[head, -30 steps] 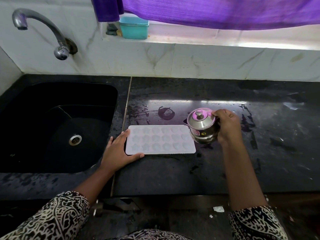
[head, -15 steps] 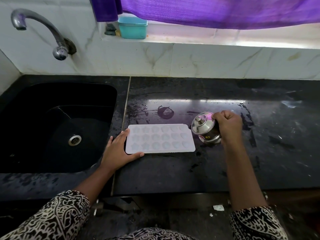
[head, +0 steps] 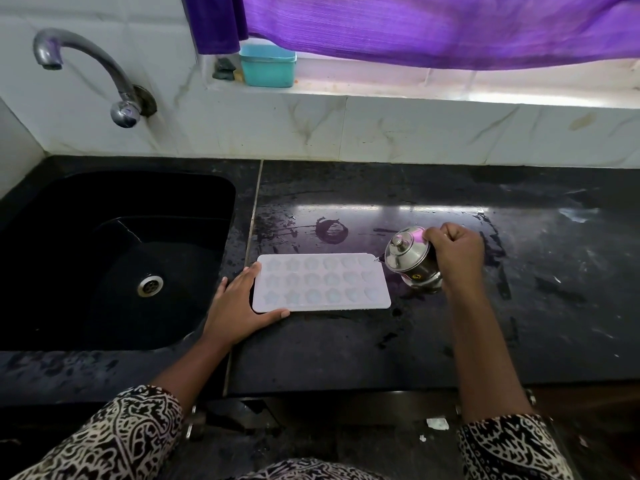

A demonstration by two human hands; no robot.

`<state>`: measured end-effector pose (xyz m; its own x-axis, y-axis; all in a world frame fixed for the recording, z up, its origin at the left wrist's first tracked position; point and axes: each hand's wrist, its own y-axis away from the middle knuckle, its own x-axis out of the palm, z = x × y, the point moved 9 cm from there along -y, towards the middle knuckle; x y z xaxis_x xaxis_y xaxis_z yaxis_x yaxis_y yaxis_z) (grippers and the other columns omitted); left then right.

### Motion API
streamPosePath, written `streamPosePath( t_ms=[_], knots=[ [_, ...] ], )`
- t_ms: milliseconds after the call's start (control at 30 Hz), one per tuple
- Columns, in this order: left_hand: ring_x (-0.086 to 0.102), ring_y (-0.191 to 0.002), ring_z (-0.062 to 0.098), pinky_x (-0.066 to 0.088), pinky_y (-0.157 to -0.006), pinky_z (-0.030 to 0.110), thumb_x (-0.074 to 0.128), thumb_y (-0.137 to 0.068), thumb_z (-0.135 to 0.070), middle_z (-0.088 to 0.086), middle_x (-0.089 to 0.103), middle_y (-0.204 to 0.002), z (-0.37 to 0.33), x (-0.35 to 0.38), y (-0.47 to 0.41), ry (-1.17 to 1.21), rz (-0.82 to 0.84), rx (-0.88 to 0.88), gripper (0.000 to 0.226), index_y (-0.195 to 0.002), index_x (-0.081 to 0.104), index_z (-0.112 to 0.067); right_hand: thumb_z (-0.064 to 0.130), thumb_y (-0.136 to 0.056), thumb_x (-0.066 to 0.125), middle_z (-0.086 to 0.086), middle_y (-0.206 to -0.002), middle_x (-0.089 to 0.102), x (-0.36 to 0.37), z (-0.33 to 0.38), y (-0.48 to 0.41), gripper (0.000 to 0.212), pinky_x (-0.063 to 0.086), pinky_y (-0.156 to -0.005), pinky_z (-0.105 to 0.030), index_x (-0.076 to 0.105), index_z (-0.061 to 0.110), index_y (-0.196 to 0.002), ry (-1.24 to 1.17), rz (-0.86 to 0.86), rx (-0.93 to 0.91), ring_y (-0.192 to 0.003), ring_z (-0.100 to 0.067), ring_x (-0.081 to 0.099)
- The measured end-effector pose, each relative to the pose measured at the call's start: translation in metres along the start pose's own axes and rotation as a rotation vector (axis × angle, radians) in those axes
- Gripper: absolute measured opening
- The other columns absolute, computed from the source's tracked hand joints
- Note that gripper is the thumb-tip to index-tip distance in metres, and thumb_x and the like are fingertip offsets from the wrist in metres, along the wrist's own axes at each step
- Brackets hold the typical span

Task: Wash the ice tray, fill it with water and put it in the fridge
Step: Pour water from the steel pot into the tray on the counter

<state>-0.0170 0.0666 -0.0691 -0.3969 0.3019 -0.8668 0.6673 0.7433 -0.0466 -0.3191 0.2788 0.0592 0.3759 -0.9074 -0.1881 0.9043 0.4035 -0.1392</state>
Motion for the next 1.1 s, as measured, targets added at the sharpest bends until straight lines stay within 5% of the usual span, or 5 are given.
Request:
streamPosePath(
  t_ms=[1100],
  knots=[
    [0.021,-0.146,0.008,0.008,-0.120,0.041,0.042,-0.056,-0.090,-0.008,0.024,-0.160,-0.003,0.000,0.001,-0.025,-0.003,0.011,0.123,-0.155,0.019,-0.021,0.006,-0.076,0.063,0.013,-0.040,0.034,-0.011,-0.004,0.000,0.038,0.032,-0.045,-0.019,0.038,0.017,-0.050,0.009,-0.010,0.013,-0.039,-0.004,0.030]
  ],
)
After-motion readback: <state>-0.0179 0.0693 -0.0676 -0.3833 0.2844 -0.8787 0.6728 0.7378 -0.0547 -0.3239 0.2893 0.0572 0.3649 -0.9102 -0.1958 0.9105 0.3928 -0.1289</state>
